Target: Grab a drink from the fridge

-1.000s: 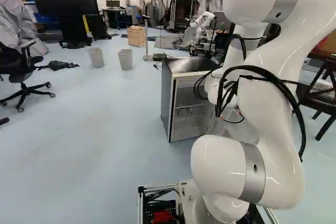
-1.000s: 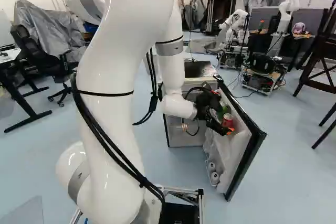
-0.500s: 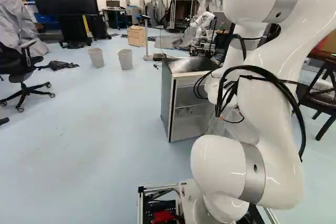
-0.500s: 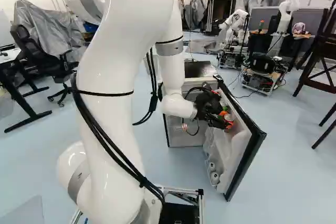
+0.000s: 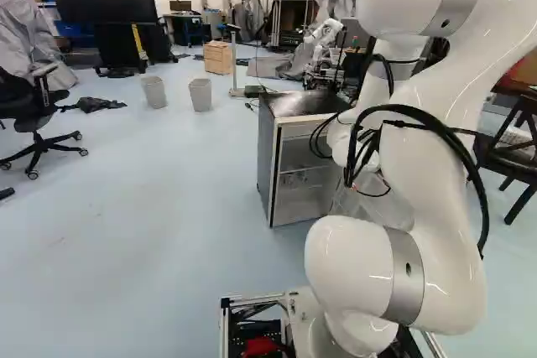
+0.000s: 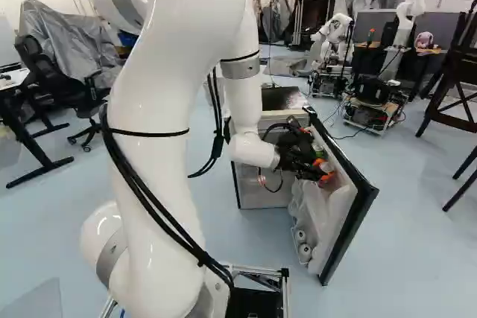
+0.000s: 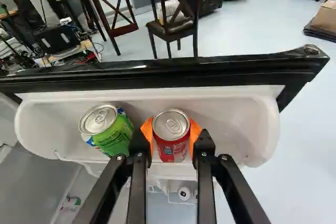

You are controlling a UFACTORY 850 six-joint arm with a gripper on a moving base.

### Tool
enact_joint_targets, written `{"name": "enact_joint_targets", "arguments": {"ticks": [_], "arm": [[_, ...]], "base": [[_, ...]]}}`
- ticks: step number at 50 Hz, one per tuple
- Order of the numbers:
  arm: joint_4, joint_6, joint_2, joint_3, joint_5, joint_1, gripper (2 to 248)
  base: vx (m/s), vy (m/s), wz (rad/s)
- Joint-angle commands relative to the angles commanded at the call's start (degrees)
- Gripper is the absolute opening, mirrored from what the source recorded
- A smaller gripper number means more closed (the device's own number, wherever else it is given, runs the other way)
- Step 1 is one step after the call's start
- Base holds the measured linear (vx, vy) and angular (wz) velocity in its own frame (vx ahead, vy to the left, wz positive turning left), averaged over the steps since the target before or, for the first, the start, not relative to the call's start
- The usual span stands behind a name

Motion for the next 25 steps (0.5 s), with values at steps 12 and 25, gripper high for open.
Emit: {"name": "enact_joint_targets", "arguments": {"ticks": [12, 25], "arm": [[0.0, 0.0, 1.9, 1.7, 0.0, 0.9, 90], [0.0, 0.0, 4.5, 5.3, 0.0, 2.6, 90]], "base": [[0.0, 0.0, 0.0], [0.0, 0.0, 0.0]]}}
